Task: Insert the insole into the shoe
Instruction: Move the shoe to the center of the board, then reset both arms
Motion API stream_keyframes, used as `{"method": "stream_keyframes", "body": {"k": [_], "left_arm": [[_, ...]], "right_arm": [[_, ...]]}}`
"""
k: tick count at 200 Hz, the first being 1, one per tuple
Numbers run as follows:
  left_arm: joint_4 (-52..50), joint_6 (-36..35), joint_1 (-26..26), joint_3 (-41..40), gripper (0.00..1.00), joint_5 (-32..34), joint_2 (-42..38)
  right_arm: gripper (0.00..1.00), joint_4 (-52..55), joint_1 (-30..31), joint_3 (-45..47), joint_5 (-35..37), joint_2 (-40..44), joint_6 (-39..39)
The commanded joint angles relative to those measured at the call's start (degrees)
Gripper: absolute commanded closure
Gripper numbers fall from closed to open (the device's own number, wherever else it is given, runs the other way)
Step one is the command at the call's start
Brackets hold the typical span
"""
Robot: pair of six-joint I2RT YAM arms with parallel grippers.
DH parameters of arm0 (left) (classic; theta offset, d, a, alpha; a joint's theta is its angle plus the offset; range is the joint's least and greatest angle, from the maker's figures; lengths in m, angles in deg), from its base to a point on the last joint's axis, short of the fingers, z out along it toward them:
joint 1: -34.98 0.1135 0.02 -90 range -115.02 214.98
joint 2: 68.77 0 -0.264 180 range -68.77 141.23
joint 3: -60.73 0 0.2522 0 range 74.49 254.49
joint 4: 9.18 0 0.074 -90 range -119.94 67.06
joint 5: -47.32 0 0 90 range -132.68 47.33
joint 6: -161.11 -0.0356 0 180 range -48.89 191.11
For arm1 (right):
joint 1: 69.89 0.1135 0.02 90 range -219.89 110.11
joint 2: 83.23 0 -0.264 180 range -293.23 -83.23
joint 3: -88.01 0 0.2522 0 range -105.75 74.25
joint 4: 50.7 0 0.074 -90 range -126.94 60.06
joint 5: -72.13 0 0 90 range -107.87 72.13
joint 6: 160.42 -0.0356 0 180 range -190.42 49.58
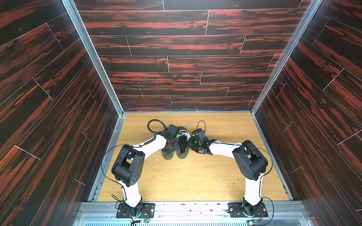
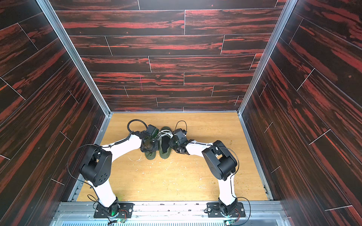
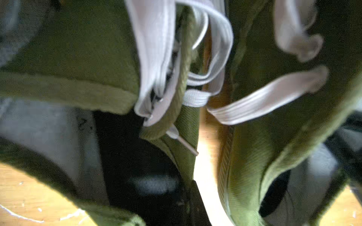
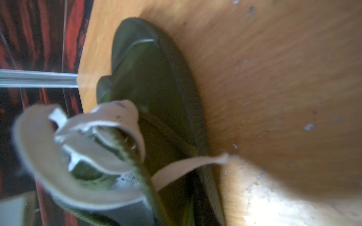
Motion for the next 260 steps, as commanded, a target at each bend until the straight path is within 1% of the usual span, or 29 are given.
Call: {"method": "stream_keyframes", "body": {"k": [1,24,40,55,58,64,67,70,83,93,95,99,102,105,112,122,134,149,157,162,176,184,205,212,226,233,243,250,260], "left_arm": [[-1.9,0.1,-0.3,-0.6,0.82,2.3,-4.0],[-1.6,0.5,-0.2,-0.1,0.66,3.1,-7.3],[-2.0,0.1,-0.2,1.7,0.52,2.7,-9.5],[-2.5,-0.7,0.0,3.5,0.39,2.4,-11.8],[-2.6,-0.9,0.0,3.8,0.28,2.4,-12.3],[-2.7,-1.1,0.1,4.5,0.14,2.8,-13.2],[-2.7,-1.1,0.2,4.8,0.04,3.3,-13.7],[-2.7,-1.2,0.4,5.0,0.00,3.8,-14.1],[-2.4,-1.7,0.9,5.6,0.00,8.5,-15.8],[-1.7,-2.6,2.0,5.3,0.00,13.3,-17.1],[-1.4,-2.8,2.2,5.1,0.00,14.3,-17.3],[-0.6,-3.4,2.9,4.5,0.00,16.2,-17.9],[-0.2,-3.8,3.5,3.9,0.00,17.5,-18.4],[0.0,-4.2,4.1,3.2,0.00,19.1,-19.0],[4.3,-5.4,5.7,0.8,0.00,22.7,-20.2],[9.9,-8.9,8.0,-3.8,0.00,26.7,-22.4],[19.6,-16.7,10.2,-11.6,0.00,30.8,-25.6],[35.4,-29.8,11.9,-22.9,0.00,35.6,-29.2],[41.2,-32.8,13.8,-27.3,0.00,37.3,-30.1],[42.5,-32.4,15.8,-29.2,0.00,36.9,-30.4],[43.0,-27.8,21.7,-33.0,0.01,33.6,-30.1],[45.9,-27.7,23.8,-35.7,0.01,31.0,-29.7],[57.6,-27.8,25.2,-41.4,0.00,29.5,-25.5],[61.9,-27.8,25.2,-42.6,0.00,29.3,-24.0],[66.5,-28.3,25.4,-43.3,0.00,27.2,-22.4],[68.3,-27.6,26.1,-43.2,0.00,26.0,-21.3],[66.4,-25.6,27.7,-41.8,0.00,22.6,-20.4],[70.2,-24.7,28.9,-43.0,0.00,20.1,-19.3],[75.7,-23.5,29.9,-45.3,0.00,19.0,-17.5]], "right_arm": [[0.69,2.4,0.7,1.0,-0.7,-0.5,1.5],[0.60,1.4,0.7,2.2,0.3,3.3,5.6],[0.52,0.7,0.8,3.5,0.8,7.6,9.1],[0.44,2.4,0.7,4.0,2.0,11.9,13.3],[0.43,2.9,0.7,4.0,2.4,12.8,14.0],[0.40,3.9,0.8,4.3,3.2,14.4,15.5],[0.40,4.3,0.8,4.5,3.7,15.3,16.2],[0.38,4.7,0.7,4.6,4.3,16.1,17.2],[0.29,6.5,0.5,5.4,6.6,19.6,21.7],[0.19,6.8,-0.4,6.3,7.3,21.6,26.6],[0.16,6.9,-0.6,6.5,7.5,22.0,27.6],[0.04,7.4,-1.0,6.5,8.3,22.7,29.8],[0.02,7.8,-1.4,6.7,9.1,23.2,31.3],[0.02,8.3,-1.8,6.9,10.0,23.7,33.0],[0.01,8.8,-3.0,7.5,11.6,24.8,36.7],[0.01,8.1,-6.1,9.1,10.7,26.1,41.4],[0.01,8.8,-11.5,10.4,8.2,27.5,44.6],[0.01,7.7,-18.9,13.6,4.2,30.7,45.6],[0.01,5.8,-21.7,16.4,4.1,33.4,46.6],[0.01,3.8,-22.8,18.5,5.4,35.5,48.0],[0.01,-0.1,-24.7,23.1,11.4,39.9,51.5],[0.01,-0.9,-25.9,24.9,13.4,41.7,53.0],[0.01,-3.2,-29.6,29.1,14.3,44.4,57.7],[0.01,-4.4,-30.8,30.6,15.5,44.9,58.4],[0.01,-7.3,-34.1,33.6,16.6,45.8,58.6],[0.02,-10.1,-36.0,35.5,15.5,46.2,59.0],[0.02,-15.0,-37.7,38.6,15.8,46.1,60.2],[0.02,-18.6,-38.1,40.4,16.7,45.6,61.2],[0.02,-25.0,-38.2,43.4,16.2,44.4,63.0]]}}
